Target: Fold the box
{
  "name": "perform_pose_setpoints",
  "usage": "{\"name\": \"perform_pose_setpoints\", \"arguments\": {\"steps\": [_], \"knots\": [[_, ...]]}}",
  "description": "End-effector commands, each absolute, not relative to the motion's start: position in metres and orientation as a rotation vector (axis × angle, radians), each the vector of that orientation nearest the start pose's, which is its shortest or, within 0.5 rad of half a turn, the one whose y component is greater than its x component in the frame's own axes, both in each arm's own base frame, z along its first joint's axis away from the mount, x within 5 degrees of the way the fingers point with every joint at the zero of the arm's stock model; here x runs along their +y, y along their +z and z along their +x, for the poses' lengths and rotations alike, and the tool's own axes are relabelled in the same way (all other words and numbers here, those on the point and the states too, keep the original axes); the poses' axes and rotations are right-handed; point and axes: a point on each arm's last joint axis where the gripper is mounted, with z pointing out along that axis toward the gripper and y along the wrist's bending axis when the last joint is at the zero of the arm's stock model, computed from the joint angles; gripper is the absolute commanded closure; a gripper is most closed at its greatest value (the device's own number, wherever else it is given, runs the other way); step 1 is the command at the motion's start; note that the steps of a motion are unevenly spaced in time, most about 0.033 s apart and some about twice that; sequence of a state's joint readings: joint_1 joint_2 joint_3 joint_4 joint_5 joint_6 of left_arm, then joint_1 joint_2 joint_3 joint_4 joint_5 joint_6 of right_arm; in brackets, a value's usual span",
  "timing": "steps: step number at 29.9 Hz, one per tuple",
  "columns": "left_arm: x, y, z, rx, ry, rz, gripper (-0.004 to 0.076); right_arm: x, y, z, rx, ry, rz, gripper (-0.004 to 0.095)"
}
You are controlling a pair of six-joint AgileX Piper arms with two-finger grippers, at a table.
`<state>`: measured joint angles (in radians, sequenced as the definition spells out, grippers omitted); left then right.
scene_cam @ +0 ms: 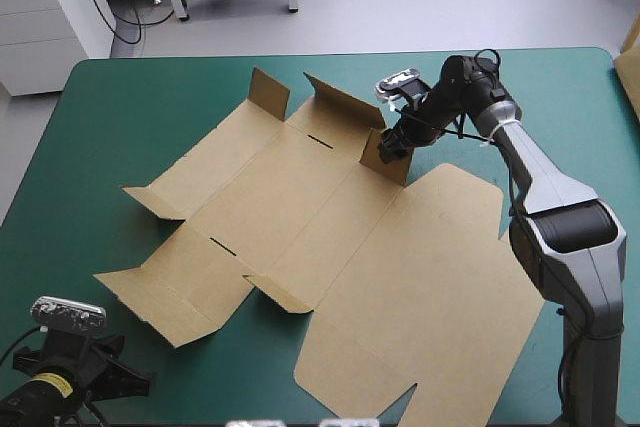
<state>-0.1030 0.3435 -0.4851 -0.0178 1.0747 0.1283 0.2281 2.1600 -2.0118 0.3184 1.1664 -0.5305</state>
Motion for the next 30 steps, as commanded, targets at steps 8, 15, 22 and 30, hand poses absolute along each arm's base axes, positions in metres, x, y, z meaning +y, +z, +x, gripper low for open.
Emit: {"name": "perform_pose_setpoints", "arguments": {"steps": [8,15,22,30], "knots": [[-0.008,0.274,0.051,2.341,-0.022,0.274,0.0731,0.146,0.293,0.448,2.431,0.366,-0.978,0.0348],[-0.008,0.274,0.051,2.341,-0.022,0.274,0.0731,0.145,0.292,0.447,2.446,0.347,-0.997,0.0917],[-0.008,0.274,0.051,2.341,-0.022,0.274,0.0731,0.146,0.292,0.446,2.448,0.327,-1.011,0.0929],[-0.008,0.274,0.051,2.341,-0.022,0.274,0.0731,0.161,0.312,0.443,2.210,0.237,-1.319,0.0929]]}}
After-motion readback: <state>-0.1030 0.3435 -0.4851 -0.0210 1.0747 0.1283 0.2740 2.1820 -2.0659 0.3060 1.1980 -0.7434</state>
